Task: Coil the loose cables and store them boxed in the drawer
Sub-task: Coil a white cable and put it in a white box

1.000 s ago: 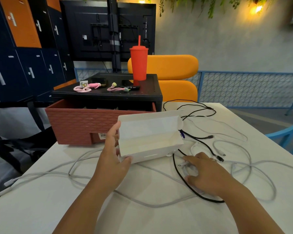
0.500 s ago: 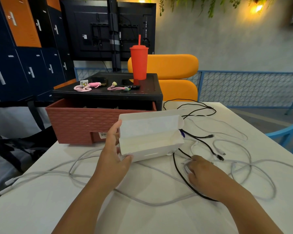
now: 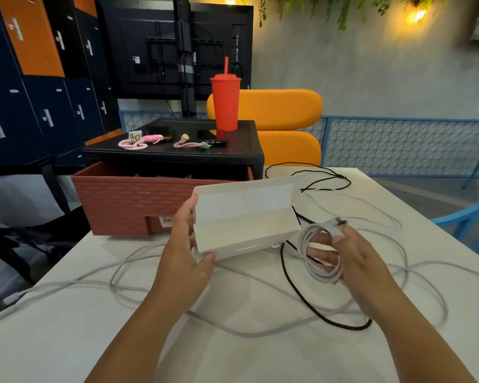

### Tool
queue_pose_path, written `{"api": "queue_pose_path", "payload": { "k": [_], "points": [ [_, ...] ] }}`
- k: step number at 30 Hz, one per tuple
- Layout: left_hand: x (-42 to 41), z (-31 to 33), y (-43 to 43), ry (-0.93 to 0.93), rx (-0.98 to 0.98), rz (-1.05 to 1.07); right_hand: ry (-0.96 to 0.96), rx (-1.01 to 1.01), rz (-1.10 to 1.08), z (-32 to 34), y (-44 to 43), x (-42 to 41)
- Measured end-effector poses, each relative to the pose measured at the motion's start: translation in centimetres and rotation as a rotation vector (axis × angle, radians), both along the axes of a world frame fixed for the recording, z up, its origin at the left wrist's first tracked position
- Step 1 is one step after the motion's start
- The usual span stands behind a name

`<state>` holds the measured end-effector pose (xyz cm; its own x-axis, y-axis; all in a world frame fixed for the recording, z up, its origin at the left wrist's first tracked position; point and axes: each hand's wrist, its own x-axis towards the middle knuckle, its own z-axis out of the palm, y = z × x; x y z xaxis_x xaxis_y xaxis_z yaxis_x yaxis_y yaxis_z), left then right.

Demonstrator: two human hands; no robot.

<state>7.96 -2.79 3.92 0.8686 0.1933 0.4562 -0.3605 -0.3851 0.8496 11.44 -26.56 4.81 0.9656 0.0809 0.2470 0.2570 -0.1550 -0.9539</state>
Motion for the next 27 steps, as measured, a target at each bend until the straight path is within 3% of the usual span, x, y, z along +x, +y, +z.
{"api": "queue_pose_path", "payload": {
  "k": [2, 4, 8, 15, 22, 27],
  "points": [
    [0.0, -0.1, -0.2, -0.017, 0.023, -0.018, 0.047, 0.140, 0.060, 0.6, 0.1, -0.4],
    [-0.1, -0.2, -0.4, -0.026, 0.067, -0.028, -0.063, 0.111, 0.057, 0.8, 0.6, -1.0],
    [-0.2, -0.2, -0.6, -0.059, 0.151, -0.022, -0.475, -0.488, -0.039, 0.1, 0.7, -1.8],
    [-0.4, -0.2, -0.3, -0.137, 0.293, -0.016, -0.782, -0.848, -0.139, 0.1, 2.1, -1.7],
    [-0.9, -0.1, -0.7, -0.171, 0.368, -0.031, -0.834, -1.077, -0.284, -0.7, 1.9, -0.6],
    [-1.1, 0.0, -0.9, -0.158, 0.403, -0.057, -0.776, -0.948, -0.314, -1.4, 2.1, 0.3]
  ]
}}
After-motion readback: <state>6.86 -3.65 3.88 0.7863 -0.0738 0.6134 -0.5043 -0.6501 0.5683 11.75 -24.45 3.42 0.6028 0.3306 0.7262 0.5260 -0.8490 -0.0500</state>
